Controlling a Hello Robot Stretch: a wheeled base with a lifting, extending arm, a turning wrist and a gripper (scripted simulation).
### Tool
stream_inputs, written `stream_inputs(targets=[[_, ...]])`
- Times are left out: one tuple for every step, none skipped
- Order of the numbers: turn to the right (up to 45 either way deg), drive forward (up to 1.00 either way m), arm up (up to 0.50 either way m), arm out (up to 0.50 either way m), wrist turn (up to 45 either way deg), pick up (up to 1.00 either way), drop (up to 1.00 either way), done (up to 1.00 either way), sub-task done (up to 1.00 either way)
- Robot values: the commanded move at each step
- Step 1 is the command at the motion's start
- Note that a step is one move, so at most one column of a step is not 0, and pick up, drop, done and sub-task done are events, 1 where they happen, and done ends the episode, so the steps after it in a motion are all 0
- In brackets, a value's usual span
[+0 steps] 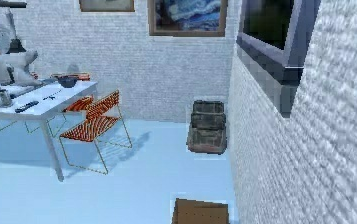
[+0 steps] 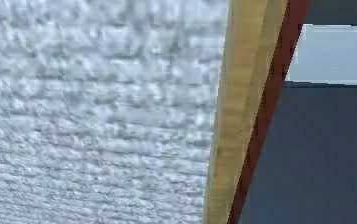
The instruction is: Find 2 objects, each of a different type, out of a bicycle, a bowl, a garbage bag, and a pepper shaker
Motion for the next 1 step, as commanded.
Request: stream_inputs(targets=[[-24.0,0.0,0.0,0.0,0.0,0.0,0.0,0.0,0.0]])
